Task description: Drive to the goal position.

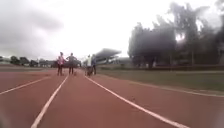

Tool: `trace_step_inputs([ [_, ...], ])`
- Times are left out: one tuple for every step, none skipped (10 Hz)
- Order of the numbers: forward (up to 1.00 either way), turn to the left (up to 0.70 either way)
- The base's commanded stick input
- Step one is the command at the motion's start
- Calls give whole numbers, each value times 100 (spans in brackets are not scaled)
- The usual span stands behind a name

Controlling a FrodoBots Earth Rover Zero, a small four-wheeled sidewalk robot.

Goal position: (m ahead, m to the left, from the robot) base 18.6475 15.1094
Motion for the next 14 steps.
trace_step_inputs([
  [0, 70],
  [0, 70],
  [0, 70],
  [0, 70],
  [0, 70],
  [0, 70],
  [0, 70],
  [0, 70],
  [0, 70],
  [0, 70],
  [0, 70],
  [0, 70],
  [0, 70],
  [0, 70],
])
